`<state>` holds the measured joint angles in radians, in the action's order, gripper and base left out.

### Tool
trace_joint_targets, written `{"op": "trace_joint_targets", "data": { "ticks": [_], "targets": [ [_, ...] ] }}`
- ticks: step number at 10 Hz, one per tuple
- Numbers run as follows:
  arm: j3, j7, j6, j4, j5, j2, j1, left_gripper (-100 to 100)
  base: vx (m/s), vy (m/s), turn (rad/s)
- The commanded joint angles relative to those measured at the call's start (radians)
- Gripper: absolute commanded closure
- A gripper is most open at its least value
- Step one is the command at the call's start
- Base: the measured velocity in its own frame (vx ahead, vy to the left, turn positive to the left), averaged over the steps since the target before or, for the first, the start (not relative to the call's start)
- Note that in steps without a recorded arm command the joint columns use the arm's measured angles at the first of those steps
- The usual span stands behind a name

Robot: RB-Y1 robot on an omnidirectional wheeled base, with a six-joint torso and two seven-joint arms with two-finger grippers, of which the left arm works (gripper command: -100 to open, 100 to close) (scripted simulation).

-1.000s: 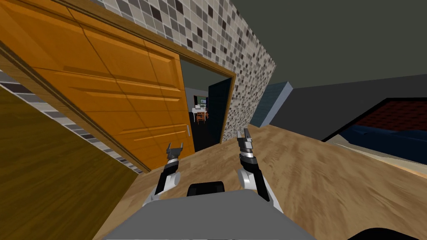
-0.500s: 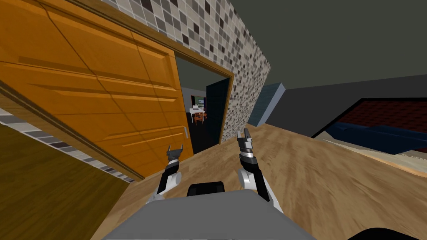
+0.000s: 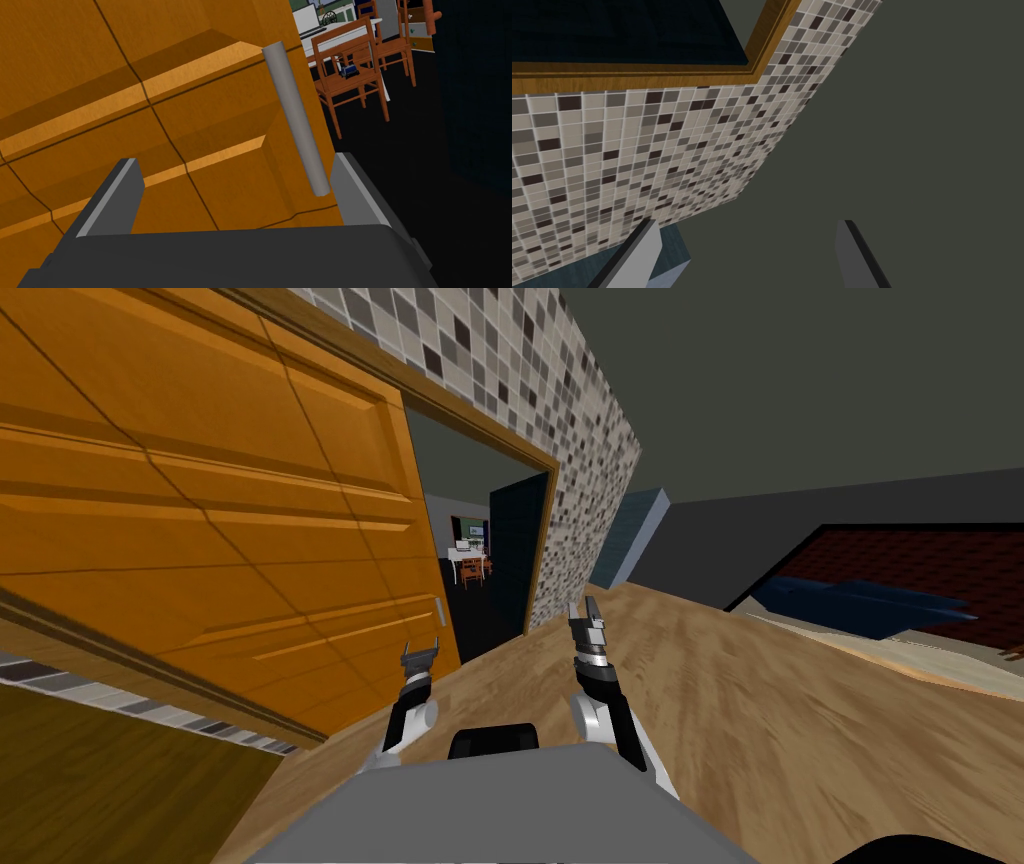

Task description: Push the door open

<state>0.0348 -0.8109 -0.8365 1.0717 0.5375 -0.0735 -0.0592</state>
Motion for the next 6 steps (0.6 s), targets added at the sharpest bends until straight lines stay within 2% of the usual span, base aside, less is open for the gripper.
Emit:
{"op": "trace_joint_targets", "data": {
  "ticks": [1,6],
  "targets": [
    [0.002,-0.028,-0.002,-0.024,0.021,0.005,0.007,-100,0.073,0.057,-0.082],
    [0.008,-0.109,-0.021,-0.125,0.081,0.018,0.047,-100,0.077,0.046,-0.081]
  ]
}}
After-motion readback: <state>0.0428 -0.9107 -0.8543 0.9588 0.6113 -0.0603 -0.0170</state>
